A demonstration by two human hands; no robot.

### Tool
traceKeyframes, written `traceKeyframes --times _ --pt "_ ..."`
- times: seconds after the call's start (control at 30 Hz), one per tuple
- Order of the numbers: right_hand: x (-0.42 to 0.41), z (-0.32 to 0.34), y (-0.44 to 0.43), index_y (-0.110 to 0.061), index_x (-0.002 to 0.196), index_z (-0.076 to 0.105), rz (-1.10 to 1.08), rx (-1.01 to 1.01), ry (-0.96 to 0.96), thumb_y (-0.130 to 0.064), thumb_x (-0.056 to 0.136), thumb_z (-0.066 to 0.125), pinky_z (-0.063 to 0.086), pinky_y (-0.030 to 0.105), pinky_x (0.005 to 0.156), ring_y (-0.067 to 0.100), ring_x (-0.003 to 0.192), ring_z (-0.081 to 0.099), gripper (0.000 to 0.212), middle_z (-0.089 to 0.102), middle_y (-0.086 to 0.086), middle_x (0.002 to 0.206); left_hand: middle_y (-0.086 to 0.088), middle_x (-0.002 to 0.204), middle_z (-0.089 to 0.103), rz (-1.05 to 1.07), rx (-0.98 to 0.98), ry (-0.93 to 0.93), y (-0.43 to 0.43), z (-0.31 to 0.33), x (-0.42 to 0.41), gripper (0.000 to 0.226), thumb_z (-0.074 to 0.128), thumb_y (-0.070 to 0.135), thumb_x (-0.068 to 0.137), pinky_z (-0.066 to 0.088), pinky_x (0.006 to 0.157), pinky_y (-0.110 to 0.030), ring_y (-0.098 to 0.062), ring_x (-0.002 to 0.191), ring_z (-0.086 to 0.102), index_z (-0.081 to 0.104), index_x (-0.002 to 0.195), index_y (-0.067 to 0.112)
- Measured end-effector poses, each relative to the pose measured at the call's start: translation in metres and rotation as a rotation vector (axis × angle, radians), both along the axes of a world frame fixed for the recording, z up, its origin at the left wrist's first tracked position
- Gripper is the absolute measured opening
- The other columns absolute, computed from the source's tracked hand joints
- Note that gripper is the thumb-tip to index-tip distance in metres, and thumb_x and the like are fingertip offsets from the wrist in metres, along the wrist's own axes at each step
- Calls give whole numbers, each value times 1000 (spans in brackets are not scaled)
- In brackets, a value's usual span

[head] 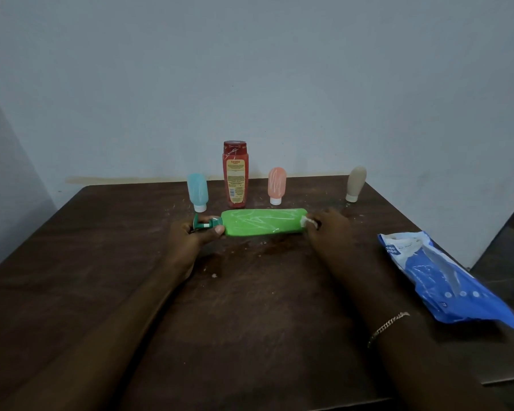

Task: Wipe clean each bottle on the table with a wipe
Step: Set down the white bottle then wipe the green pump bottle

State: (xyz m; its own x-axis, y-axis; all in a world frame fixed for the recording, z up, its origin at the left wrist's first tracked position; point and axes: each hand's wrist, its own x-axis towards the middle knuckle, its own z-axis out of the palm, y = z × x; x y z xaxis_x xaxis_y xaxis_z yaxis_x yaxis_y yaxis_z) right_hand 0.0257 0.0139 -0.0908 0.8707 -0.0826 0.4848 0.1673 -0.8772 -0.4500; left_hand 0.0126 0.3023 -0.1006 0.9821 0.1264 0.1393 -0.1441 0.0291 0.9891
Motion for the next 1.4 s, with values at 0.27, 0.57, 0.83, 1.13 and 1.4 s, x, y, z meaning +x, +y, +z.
traceKeyframes --times 0.27,0.57,0.83,1.13,1.4 --pt "-3 0 2 -18 105 74 30 39 23 -33 92 62 51 30 78 16 82 64 23 73 3 93 -7 102 77 -2 14 -22 2 -3 2 22 75 -2 81 57 87 -37 -23 97 74 74 101 7" --pt "-9 1 14 -21 106 74 179 -2 0 -31 90 65 48 25 79 10 83 60 20 68 -3 98 -7 102 77 15 17 -28 -1 -5 5 25 74 -4 81 58 86 -34 -22 97 73 73 105 3" --pt "-14 11 30 -19 114 71 209 -4 -30 -29 95 60 43 27 74 11 85 56 24 63 1 101 -6 105 77 -1 8 -19 -4 -2 3 25 72 -4 82 57 84 -30 -18 97 73 73 105 5" --pt "-10 12 26 -16 113 72 161 16 -27 -27 95 60 42 26 77 16 90 59 24 63 4 103 -4 102 77 10 57 -39 -5 -2 3 26 74 -4 81 58 78 -25 -17 95 74 74 105 6" --pt "-11 -1 17 -13 100 76 218 58 -48 -23 88 69 42 23 68 14 77 60 17 64 2 90 -4 99 77 21 11 -36 -5 -3 3 25 73 -7 80 60 77 -26 -17 92 74 74 101 7"
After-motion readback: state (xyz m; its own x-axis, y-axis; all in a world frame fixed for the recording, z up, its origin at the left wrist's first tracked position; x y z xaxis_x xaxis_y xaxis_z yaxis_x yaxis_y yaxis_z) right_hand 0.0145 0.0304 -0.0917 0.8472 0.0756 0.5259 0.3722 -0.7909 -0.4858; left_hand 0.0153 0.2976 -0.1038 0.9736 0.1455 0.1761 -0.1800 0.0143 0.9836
